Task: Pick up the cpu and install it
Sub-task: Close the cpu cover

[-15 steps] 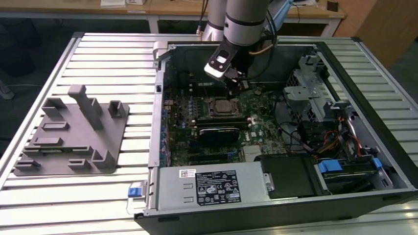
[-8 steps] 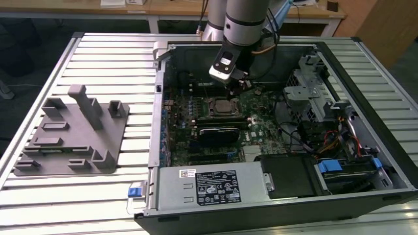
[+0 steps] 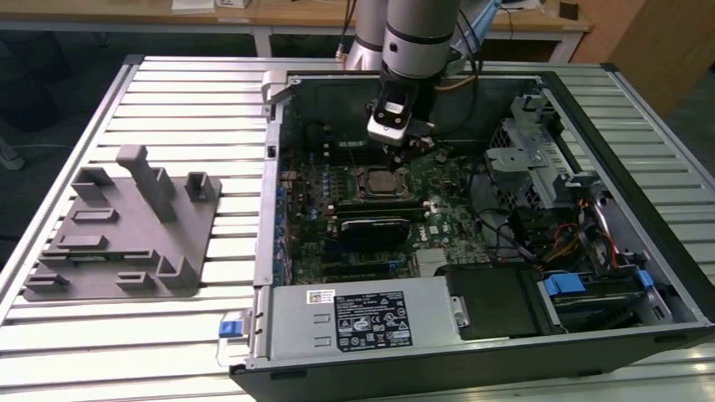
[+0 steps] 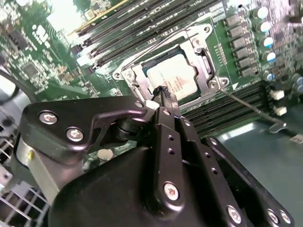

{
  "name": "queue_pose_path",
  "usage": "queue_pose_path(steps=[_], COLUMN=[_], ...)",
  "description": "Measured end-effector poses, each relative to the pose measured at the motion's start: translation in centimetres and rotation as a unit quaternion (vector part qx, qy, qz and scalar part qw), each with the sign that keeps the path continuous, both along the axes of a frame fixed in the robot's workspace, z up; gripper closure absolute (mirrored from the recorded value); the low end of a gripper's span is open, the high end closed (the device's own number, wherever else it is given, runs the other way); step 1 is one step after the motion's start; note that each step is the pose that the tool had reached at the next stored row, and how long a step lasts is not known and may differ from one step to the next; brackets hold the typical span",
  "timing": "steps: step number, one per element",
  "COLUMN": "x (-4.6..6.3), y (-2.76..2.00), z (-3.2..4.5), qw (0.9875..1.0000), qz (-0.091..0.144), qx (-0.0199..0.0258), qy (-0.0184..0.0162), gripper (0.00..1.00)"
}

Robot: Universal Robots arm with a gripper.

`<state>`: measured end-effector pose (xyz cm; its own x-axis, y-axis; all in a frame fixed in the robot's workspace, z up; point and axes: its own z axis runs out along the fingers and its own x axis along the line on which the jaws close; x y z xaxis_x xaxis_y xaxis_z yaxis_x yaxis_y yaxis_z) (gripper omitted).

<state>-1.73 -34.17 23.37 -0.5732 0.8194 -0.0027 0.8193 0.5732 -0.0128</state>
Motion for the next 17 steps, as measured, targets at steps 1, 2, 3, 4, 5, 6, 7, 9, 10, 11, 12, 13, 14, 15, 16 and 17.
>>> queue_pose_path(steps=[1, 2, 3, 4, 5, 6, 7, 9, 10, 11, 12, 13, 14, 15, 16, 17], x=[0.0, 0.0, 0.0, 0.0, 0.0, 0.0, 0.0, 0.0, 0.0, 0.0, 0.0, 0.0, 0.0, 0.0, 0.0, 0.0], y=[0.0, 0.0, 0.0, 0.0, 0.0, 0.0, 0.0, 0.0, 0.0, 0.0, 0.0, 0.0, 0.0, 0.0, 0.0, 0.0], z=[0.0, 0.0, -0.01, -0.01, -0.01, -0.01, -0.01, -0.01, -0.01, -0.02, -0.02, -0.02, -0.02, -0.02, -0.02, -0.02], qw=[1.0, 0.9998, 0.9996, 0.9993, 0.999, 0.9985, 0.998, 0.9967, 0.9959, 0.995, 0.9941, 0.9931, 0.992, 0.9907, 0.9894, 0.9881], qz=[0.009, 0.018, 0.027, 0.036, 0.045, 0.054, 0.063, 0.082, 0.091, 0.1, 0.109, 0.117, 0.126, 0.136, 0.145, 0.154], qx=[0.0, 0.0, 0.0, 0.0, 0.0, 0.0, 0.0, 0.0, 0.0, 0.0, 0.0, 0.0, 0.0, 0.0, 0.0, 0.0], qy=[0.0, 0.0, 0.0, 0.0, 0.0, 0.0, 0.0, 0.0, 0.0, 0.0, 0.0, 0.0, 0.0, 0.0, 0.0, 0.0], gripper=[0.89, 0.89, 0.89, 0.89, 0.89, 0.89, 0.89, 0.89, 0.89, 0.89, 0.89, 0.89, 0.89, 0.89, 0.89, 0.89])
